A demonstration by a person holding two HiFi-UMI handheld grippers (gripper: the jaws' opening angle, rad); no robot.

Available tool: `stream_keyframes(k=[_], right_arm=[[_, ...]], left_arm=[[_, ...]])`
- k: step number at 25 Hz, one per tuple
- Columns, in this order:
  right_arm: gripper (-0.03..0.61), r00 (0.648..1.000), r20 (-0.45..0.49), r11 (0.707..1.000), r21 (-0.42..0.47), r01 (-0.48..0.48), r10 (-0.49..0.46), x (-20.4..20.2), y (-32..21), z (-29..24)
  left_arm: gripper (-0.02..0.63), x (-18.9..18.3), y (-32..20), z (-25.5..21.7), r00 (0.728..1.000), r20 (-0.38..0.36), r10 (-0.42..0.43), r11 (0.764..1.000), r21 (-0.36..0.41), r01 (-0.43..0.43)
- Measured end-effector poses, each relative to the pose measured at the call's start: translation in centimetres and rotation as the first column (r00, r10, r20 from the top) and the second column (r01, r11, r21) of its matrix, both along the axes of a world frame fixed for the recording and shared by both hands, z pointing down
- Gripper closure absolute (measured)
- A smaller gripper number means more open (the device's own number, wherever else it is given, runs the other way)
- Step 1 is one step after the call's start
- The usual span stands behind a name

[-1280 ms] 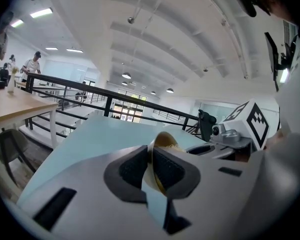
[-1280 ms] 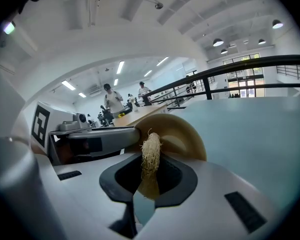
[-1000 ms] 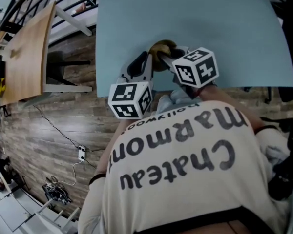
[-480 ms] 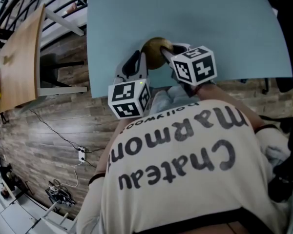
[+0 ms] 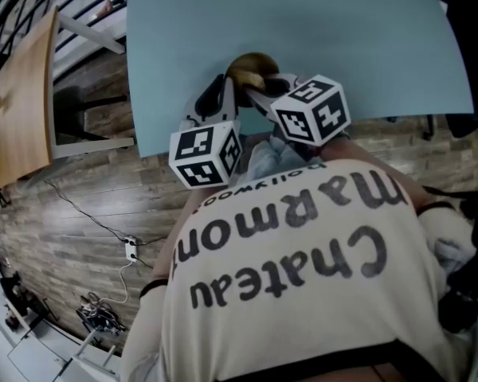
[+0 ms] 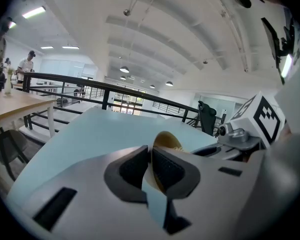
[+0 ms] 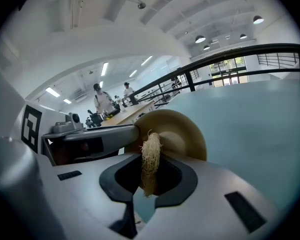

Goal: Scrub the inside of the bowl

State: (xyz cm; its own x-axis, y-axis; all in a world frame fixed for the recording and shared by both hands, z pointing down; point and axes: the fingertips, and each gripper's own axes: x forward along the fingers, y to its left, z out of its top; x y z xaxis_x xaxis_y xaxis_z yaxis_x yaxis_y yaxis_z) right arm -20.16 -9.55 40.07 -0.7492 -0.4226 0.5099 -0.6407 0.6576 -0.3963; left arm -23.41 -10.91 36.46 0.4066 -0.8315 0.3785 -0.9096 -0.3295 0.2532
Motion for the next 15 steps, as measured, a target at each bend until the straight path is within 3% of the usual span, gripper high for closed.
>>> stream_keyframes(k=[9,15], right_arm=[[0.517,0.982,-0.096,0.986,0.018,-0.165,0.166,4.4,-2.6,1.0],[0.517,0.968,-0.092,0.972,-0.002,-0.234,0.233,6.6,-3.4,0.9]], left_arm=[[0.578,1.5,0.0,-0.8,0.999,0.021,0.039,0.998,0.041,-0.040],[0.572,2.2,-0.3,-0.7,0.999,0.016,0.039,0.998,0.039,-0.039]])
